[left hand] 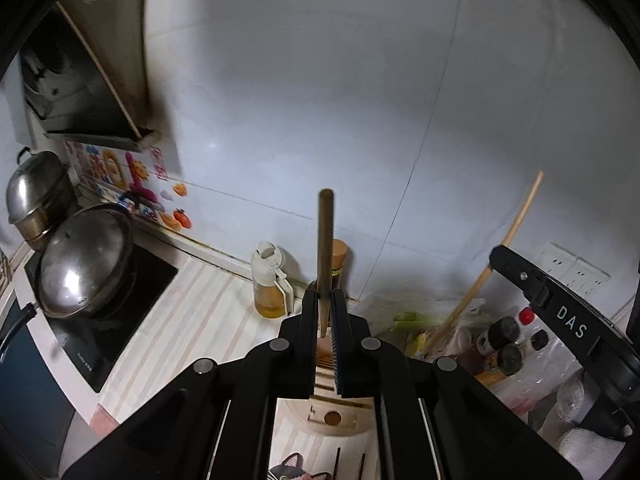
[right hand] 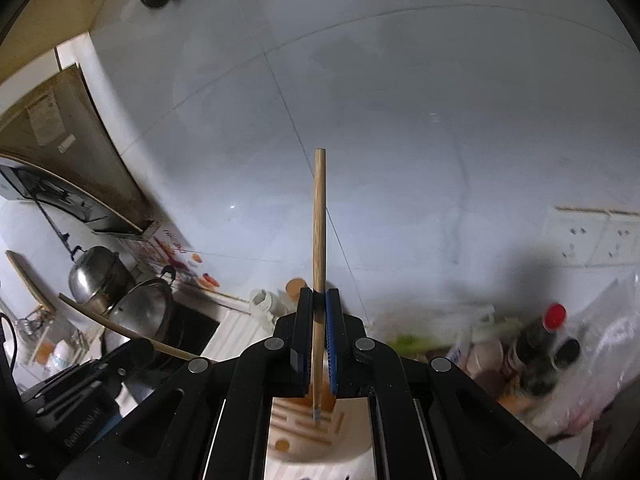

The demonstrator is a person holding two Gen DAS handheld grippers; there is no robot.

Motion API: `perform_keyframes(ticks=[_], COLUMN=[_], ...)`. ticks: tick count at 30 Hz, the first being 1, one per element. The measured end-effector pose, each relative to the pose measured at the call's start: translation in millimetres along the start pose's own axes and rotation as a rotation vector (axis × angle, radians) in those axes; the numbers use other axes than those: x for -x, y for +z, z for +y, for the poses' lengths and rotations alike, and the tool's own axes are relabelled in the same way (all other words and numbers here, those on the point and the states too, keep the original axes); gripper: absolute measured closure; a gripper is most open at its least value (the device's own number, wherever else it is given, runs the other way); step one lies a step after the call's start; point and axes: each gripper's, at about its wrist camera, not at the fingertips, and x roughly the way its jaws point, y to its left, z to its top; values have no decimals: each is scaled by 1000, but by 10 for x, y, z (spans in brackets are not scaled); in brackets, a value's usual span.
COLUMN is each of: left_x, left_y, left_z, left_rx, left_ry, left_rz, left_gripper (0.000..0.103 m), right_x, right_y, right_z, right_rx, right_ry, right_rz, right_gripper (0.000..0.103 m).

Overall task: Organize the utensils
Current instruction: 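Lift both held chopsticks and lower them into the beige holder, then open both tools to release the chopsticks and withdraw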

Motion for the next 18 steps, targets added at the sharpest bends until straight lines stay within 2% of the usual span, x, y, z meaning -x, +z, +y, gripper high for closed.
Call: perform_keyframes(ticks=[9, 18], left_x=[-562, -758], left_y=[-139, -323], left_z=[90, 73], left_rx=[11, 13], left_ry=[-45, -83], left_rz=[138, 232], left_gripper=[100, 99], right_x=[-611, -806], right_y=[-209, -402], right_z=[-27, -49], right_rx=[4, 18], right_ry=[-22, -13], right_rz=[93, 173], right_gripper=[97, 97])
